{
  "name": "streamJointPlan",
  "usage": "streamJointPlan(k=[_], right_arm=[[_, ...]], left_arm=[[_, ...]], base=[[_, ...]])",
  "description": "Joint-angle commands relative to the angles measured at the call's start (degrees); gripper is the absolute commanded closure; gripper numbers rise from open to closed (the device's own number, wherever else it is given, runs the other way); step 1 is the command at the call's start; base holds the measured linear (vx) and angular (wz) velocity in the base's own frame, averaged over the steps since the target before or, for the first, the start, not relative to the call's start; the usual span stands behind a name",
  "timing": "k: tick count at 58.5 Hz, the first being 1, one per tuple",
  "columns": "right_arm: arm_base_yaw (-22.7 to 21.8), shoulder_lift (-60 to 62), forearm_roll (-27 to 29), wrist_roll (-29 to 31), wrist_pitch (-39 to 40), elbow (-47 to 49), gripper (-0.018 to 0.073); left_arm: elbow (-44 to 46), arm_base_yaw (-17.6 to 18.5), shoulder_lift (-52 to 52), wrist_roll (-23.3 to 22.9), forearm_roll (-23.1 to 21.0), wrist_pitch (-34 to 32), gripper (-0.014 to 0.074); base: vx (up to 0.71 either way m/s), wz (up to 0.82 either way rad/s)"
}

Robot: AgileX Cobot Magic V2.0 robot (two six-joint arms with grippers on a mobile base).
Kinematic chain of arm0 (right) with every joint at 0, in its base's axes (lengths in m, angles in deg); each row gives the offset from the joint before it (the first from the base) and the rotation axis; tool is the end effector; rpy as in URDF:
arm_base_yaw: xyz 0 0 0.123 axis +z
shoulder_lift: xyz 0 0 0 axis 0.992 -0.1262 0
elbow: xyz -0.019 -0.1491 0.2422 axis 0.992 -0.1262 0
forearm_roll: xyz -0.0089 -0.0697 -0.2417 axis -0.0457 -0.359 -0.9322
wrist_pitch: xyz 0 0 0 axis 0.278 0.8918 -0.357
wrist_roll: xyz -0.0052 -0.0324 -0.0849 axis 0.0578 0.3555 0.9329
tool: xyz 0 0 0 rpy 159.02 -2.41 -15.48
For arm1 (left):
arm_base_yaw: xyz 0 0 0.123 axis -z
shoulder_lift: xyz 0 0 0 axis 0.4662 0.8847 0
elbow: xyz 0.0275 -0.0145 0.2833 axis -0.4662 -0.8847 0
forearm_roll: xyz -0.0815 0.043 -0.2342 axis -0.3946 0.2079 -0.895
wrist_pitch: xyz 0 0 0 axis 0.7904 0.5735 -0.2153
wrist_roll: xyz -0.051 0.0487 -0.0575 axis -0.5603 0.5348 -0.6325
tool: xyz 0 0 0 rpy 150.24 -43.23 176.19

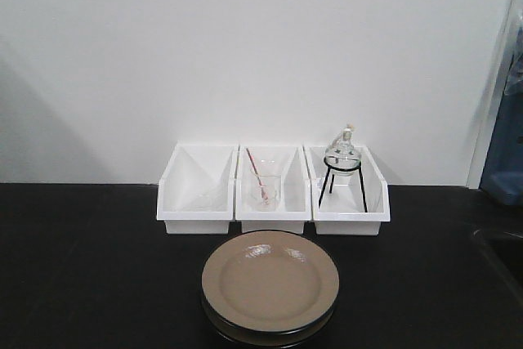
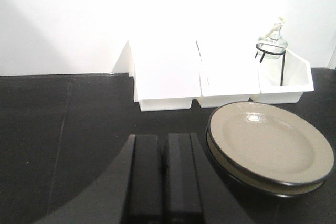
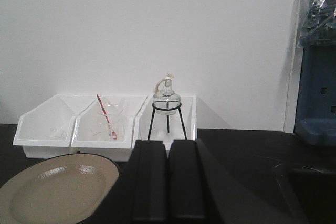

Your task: Arrange circular plates on left workspace

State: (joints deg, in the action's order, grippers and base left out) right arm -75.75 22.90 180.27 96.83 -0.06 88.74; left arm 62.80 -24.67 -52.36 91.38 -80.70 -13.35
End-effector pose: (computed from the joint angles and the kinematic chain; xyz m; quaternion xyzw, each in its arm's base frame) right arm 0.1082 0.0124 0.3120 -0.0268 0.7047 0.0515 0.7071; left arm 0.1332 -0.0230 0.3223 0.0521 0.7593 -0.1047 0.6402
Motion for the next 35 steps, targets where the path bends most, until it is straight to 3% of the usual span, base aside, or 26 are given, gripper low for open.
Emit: streamJointPlan(k=[1,14,35], right_arm=[[0.08,0.03,0.46,0.04,-0.66,1.64,0.0564],[0.08,0.03,0.74,0.04,-0.66,1.64,0.0564],[0.08,0.03,0.74,0.04,-0.66,1.64,0.0564]], left_arm=[[-2.85,0.38,-5.57,0.52,-2.04,-4.15,0.0597],[-9.10,0.29,-13.67,0.46,-2.20,-2.42,0.0596],[-10.29,0.29,-14.19,1.07,-0.84,2.51,0.0596]], base=[[0.00,0.00],[0.00,0.00],[0.00,0.00]])
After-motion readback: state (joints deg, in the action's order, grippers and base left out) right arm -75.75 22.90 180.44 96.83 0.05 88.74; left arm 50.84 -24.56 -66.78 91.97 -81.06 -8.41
